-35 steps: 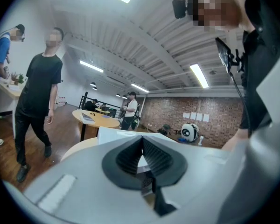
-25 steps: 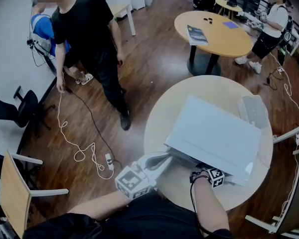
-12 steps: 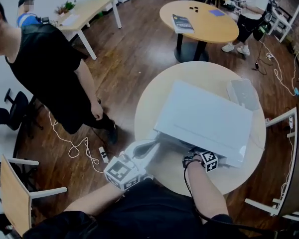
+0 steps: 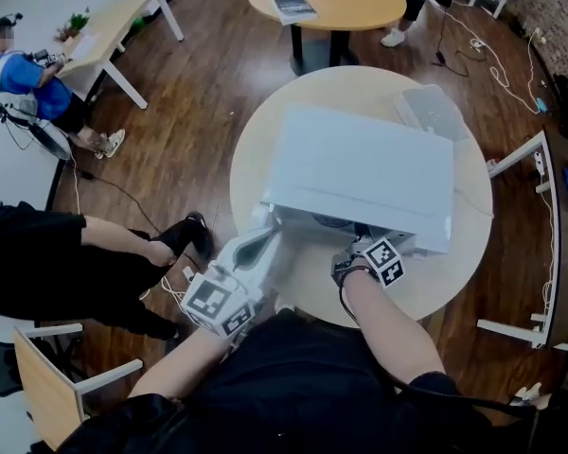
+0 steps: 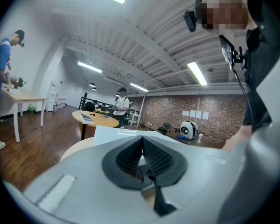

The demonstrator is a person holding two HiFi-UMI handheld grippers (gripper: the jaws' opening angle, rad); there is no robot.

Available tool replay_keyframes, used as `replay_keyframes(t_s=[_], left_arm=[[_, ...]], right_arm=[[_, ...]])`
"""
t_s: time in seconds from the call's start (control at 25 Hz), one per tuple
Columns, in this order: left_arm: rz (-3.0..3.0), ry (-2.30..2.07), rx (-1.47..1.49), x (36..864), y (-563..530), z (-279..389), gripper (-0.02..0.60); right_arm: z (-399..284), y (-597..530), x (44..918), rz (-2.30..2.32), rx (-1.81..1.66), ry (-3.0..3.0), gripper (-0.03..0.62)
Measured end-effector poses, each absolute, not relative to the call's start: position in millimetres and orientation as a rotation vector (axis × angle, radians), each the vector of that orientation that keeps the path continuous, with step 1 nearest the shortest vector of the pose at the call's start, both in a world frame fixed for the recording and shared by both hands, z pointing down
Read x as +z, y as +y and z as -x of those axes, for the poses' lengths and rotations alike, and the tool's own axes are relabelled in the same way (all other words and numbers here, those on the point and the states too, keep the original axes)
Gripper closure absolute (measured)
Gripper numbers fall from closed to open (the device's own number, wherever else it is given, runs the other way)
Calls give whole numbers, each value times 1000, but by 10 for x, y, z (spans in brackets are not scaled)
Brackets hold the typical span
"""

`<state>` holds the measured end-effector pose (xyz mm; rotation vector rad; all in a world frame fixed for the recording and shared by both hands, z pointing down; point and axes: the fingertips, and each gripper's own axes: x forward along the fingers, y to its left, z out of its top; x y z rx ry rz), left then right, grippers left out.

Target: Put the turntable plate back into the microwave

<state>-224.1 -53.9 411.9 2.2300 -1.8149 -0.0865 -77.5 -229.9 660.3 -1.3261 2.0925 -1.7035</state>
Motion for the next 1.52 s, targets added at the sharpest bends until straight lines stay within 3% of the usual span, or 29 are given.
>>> replay_keyframes(t_s=[0.24, 0.4, 0.48, 0.56, 0.88, 1.52], left_arm=[[-2230, -1797, -80, 4020, -499, 2110, 578], [-2251, -1745, -78, 4092, -591, 1862, 578], [-2285, -1722, -104, 4121, -642, 1714, 578], [-2300, -1763, -149, 4115, -625, 1718, 578], [-2366, -1626, -116, 4301, -838, 1239, 578], [-2548, -1591, 23, 4214, -898, 664, 578]], right_arm=[[832, -1713, 6317, 1222, -1544, 2646, 465], [668, -1167, 5936, 925, -1006, 3214, 528], [457, -1090, 5743, 904, -694, 3322, 591], [379, -1150, 5629, 982, -475, 3329, 592], [-54, -1287, 5619, 1223, -538, 3222, 592], [-243, -1381, 5819, 1138, -602, 3236, 592]])
